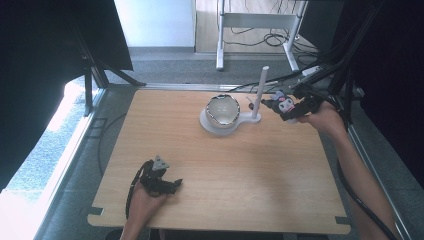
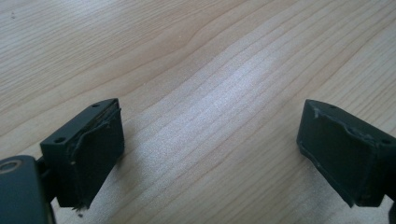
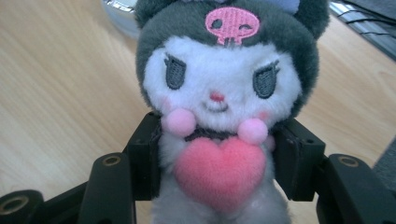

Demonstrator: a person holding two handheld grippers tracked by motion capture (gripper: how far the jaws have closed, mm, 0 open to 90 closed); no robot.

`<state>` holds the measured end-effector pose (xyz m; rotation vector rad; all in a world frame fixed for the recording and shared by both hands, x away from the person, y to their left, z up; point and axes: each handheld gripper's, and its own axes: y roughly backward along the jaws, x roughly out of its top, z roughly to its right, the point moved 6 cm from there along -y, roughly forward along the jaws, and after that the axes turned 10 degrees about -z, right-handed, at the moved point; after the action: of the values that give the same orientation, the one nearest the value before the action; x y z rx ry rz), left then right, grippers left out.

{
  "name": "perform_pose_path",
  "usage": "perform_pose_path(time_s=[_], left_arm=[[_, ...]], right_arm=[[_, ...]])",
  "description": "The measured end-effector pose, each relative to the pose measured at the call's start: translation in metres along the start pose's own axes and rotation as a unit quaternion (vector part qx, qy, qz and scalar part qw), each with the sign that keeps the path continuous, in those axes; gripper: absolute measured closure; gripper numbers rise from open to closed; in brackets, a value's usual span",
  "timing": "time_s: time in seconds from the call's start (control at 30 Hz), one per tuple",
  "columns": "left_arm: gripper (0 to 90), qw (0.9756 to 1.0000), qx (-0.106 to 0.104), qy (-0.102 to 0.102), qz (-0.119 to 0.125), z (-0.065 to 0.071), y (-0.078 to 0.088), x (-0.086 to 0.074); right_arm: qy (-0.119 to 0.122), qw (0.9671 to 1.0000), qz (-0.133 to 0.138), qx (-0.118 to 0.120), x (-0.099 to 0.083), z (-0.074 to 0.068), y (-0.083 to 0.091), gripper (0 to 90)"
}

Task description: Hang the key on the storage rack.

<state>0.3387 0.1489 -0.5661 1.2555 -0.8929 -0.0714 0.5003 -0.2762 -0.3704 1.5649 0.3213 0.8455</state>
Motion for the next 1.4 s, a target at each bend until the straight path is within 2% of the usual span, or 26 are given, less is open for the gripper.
perform_pose_path(time_s=[0.27, 0.53, 0.77, 1.0, 1.07, 1.17, 1.27, 1.4], left_arm=[[7.3, 1.0, -0.001, 0.0, 0.0, 0.0, 0.0, 0.0], [7.3, 1.0, 0.0, -0.002, -0.002, 0.0, 0.0, 0.0], [7.3, 1.0, 0.0, -0.003, -0.003, 0.0, 0.0, 0.0], [7.3, 1.0, 0.0, -0.003, -0.002, 0.0, 0.0, 0.0], [7.4, 1.0, 0.0, -0.003, -0.003, 0.0, 0.0, 0.0], [7.4, 1.0, 0.001, -0.003, -0.002, 0.0, 0.0, 0.0], [7.4, 1.0, 0.001, -0.003, -0.003, 0.0, 0.0, 0.0], [7.4, 1.0, 0.0, -0.002, -0.002, 0.0, 0.0, 0.0]], right_arm=[[-0.013, 0.9997, 0.017, -0.015, 0.014, 0.02, 0.015, 43.0], [-0.017, 0.999, 0.032, -0.028, 0.029, 0.034, 0.028, 43.0], [-0.016, 0.9988, 0.038, -0.027, 0.045, 0.04, 0.026, 43.0], [-0.004, 0.9989, 0.044, -0.014, 0.055, 0.033, 0.017, 43.0], [0.008, 0.999, 0.043, -0.006, 0.056, 0.024, 0.012, 43.0], [0.012, 0.9991, 0.04, -0.002, 0.056, 0.019, 0.008, 43.0], [0.02, 0.9992, 0.033, 0.01, 0.051, 0.01, -0.005, 43.0], [0.025, 0.9992, 0.023, 0.021, 0.045, 0.005, -0.018, 43.0]])
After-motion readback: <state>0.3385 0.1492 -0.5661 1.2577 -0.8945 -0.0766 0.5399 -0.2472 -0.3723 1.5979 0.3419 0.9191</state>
